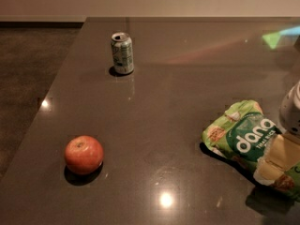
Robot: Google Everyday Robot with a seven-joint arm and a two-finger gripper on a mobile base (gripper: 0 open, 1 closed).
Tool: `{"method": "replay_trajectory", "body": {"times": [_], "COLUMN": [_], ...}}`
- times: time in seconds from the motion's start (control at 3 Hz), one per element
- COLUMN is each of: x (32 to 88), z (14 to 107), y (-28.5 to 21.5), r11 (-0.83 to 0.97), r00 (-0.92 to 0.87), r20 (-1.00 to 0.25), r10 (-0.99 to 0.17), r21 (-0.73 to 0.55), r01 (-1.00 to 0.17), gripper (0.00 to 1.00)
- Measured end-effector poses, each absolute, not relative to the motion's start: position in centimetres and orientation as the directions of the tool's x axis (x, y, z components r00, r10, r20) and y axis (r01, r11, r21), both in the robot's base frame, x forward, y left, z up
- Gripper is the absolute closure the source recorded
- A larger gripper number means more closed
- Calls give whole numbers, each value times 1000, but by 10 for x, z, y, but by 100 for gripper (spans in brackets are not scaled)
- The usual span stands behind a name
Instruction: Move green rice chip bag near 7up can
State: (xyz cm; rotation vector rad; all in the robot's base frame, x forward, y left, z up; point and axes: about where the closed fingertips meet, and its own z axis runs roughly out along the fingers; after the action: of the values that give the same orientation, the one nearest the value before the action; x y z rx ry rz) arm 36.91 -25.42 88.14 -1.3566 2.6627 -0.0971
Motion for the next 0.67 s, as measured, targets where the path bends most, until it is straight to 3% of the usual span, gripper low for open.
{"method": "replay_trajectory", "body": {"times": [0.67], "x": [366], "z": [871], "y": [-258], "r11": [617], "r00": [-611], "r20": [-89], "r10": [-787], "r21": [-132], "r01": [-776], "gripper": [41]}}
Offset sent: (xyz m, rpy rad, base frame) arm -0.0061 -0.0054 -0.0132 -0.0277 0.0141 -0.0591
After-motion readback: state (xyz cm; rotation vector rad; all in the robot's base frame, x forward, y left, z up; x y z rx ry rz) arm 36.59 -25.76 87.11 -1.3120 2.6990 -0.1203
